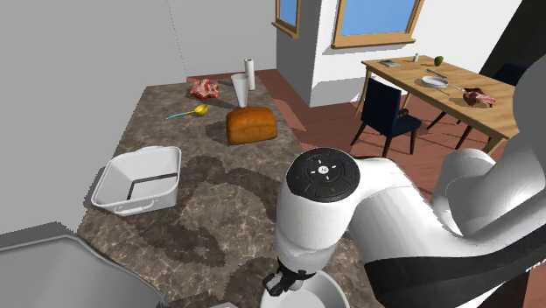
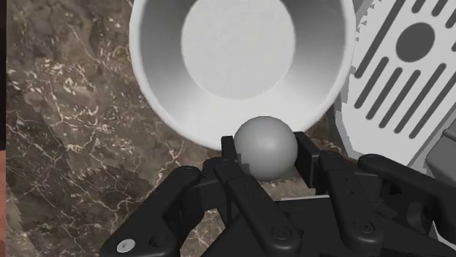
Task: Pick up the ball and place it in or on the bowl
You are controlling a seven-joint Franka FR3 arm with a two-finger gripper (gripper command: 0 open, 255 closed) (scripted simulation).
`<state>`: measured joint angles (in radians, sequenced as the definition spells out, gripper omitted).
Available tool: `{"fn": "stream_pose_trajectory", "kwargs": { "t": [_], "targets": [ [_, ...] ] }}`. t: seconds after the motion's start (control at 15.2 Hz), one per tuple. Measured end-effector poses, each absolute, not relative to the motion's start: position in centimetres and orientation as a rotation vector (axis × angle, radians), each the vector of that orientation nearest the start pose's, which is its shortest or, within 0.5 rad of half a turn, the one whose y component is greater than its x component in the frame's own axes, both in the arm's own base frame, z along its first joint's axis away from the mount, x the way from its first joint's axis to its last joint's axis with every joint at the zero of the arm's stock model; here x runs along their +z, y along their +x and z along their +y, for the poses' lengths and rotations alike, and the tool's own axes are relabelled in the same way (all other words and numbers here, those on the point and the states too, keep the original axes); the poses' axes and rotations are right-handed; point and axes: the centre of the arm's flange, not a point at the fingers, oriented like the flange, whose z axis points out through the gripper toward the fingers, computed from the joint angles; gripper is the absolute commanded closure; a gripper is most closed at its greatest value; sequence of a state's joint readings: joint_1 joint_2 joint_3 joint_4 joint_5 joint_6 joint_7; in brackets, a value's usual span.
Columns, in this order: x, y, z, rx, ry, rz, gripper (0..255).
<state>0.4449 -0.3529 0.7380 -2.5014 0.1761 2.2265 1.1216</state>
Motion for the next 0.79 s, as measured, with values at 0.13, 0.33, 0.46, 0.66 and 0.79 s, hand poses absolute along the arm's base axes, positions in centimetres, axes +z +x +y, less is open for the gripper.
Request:
{"fn": "stream_pose_trajectory", "kwargs": {
  "t": [0.13, 0.33, 0.46, 0.66, 0.79],
  "targets": [
    [37.7, 13.7, 40.3, -0.141, -3.173, 0.125, 255],
    [36.7, 12.2, 40.4, -0.14, -3.172, 0.126, 255],
    [35.7, 12.2, 40.4, -0.14, -3.173, 0.127, 255],
    [34.1, 12.1, 40.4, -0.14, -3.173, 0.127, 255],
    [32.9, 12.1, 40.3, -0.14, -3.173, 0.128, 255]
  ]
}}
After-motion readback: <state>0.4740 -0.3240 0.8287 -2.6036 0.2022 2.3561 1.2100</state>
